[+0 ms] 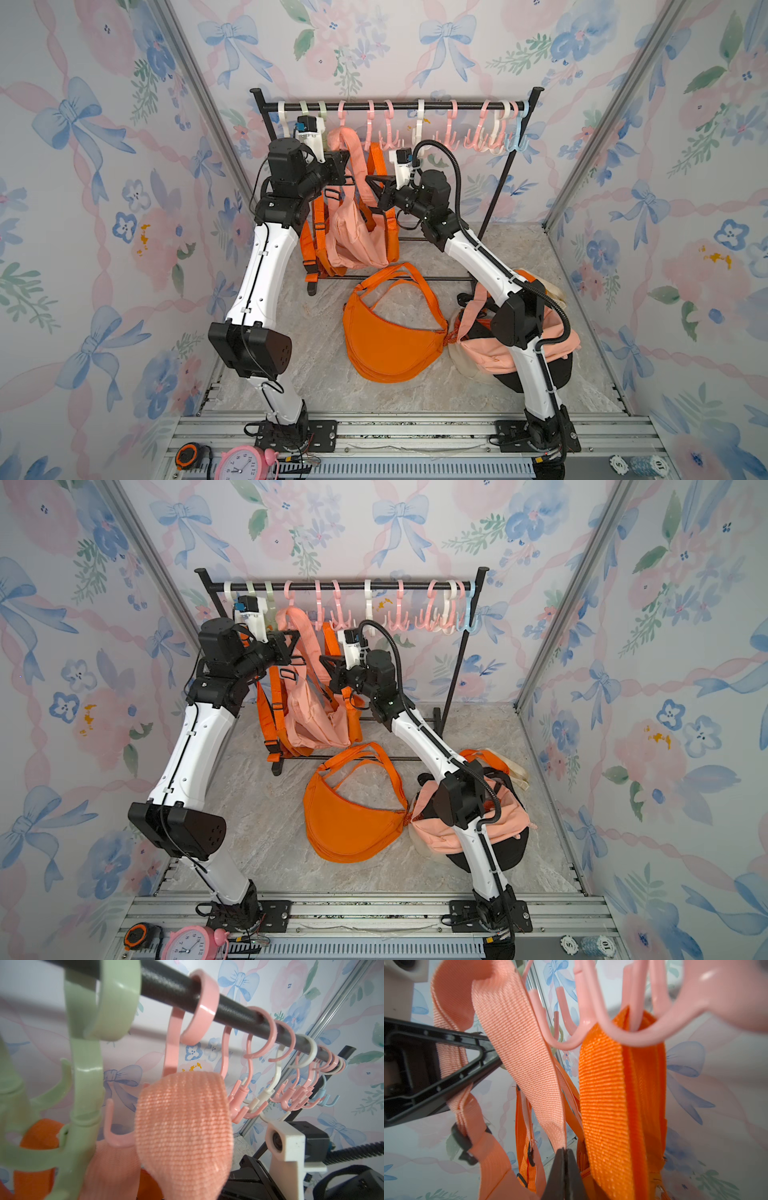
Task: Take the bag off the hook
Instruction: Pick up the bag from the hook.
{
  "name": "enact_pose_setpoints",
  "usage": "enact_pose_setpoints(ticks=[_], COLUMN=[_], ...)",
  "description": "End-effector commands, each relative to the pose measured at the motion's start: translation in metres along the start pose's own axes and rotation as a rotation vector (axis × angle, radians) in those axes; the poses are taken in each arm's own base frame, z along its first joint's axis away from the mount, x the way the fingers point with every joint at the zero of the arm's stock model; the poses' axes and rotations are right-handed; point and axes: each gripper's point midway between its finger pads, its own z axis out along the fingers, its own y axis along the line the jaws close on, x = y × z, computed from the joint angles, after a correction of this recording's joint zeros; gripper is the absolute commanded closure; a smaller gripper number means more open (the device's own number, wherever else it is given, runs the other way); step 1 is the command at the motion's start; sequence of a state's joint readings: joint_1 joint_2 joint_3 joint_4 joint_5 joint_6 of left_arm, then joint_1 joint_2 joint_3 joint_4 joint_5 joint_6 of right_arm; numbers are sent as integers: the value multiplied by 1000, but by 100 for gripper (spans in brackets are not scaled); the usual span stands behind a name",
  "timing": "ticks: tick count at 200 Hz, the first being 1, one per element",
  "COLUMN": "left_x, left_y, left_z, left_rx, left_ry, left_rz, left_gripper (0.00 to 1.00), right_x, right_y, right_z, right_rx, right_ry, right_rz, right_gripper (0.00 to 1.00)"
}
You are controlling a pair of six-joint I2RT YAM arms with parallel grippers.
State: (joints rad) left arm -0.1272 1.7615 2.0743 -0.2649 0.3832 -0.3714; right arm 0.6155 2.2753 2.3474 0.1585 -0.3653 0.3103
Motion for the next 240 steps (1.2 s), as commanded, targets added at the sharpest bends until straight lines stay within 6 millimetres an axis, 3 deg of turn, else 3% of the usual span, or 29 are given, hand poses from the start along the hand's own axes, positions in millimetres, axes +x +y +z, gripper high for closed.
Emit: enact_pose_setpoints(ticks=[1,54,113,191,240], left_x=[-15,-25,-36,-35,-25], left_y=[-4,-11,-20,-32,-42], left_z=[-7,-31,-74,-137,-175], left_rx=[8,-22,-89,-153,-163], left_ry=[-32,-61,-110,-167,-192], left_rz=[4,36,98,127,127], left_gripper=[100,100,100,100,100], right_x=[-41,-49,-55,-47,-49], right_y=[26,46,75,110,136], right_z=[-13,-24,-40,-56,-82], right_rx=[-35,-50,-67,-91,-87], right_ry=[-87,-100,-100,-83,-101], right_rz=[-49,-72,-110,-137,-173], right_gripper=[100,100,100,100,100])
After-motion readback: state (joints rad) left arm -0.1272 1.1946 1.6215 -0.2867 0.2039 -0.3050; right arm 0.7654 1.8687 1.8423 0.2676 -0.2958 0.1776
